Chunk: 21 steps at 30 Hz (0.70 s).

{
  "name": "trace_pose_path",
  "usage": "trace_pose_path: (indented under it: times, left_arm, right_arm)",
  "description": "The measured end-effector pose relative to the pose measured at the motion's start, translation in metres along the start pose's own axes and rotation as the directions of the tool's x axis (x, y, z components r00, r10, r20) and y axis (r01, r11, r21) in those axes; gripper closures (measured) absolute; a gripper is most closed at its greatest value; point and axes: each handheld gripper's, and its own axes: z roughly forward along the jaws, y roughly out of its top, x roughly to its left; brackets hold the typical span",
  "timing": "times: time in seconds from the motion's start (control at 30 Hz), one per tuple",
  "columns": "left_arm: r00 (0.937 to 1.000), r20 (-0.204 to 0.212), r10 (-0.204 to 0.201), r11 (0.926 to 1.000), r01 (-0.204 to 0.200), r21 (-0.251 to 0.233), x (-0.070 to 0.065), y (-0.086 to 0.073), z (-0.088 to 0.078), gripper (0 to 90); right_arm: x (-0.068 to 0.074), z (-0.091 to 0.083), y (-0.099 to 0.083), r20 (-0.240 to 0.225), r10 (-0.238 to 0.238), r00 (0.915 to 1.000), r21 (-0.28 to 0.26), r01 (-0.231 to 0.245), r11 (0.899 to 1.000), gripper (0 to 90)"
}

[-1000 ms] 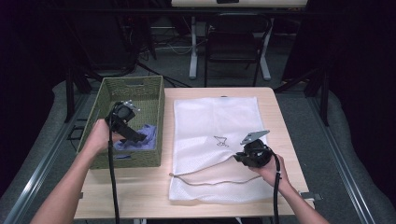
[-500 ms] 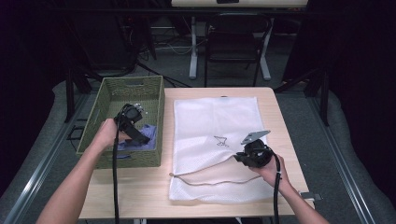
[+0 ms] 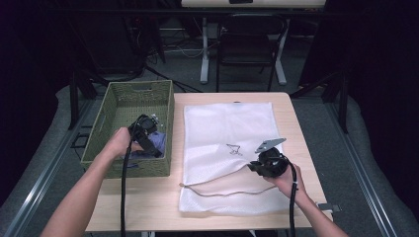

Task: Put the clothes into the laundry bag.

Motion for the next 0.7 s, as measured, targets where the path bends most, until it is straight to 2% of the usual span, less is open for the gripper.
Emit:
trace_pose_path:
  times: [0.13,0.3,0.43,0.47,0.7]
  left_arm:
    - [0.9998,0.019,-0.011,0.9997,0.010,0.022,0.003,0.002,0.005,0.0]
    - [0.9996,0.017,-0.022,0.9980,0.021,0.059,0.006,0.002,0.011,1.1]
    - [0.9994,0.026,-0.023,0.9972,0.022,0.071,0.008,0.002,0.015,1.4]
    - [0.9996,0.024,-0.014,0.9963,0.012,0.086,0.008,0.003,0.016,2.3]
    - [0.9991,0.036,-0.021,0.9928,0.016,0.118,0.008,0.006,0.024,15.9]
  right_arm:
    - [-0.001,0.001,0.000,-0.003,0.000,1.0000,0.000,0.000,1.000,84.0]
    - [-0.001,0.001,0.000,-0.001,-0.001,1.0000,-0.002,0.001,1.000,84.0]
    - [-0.001,0.001,0.000,-0.001,0.002,1.0000,0.003,-0.002,1.000,83.9]
    - [-0.001,0.001,0.000,-0.001,0.001,1.0000,0.002,-0.001,1.000,84.0]
    - [-0.001,0.001,0.000,-0.002,0.001,1.0000,0.003,-0.001,1.000,83.9]
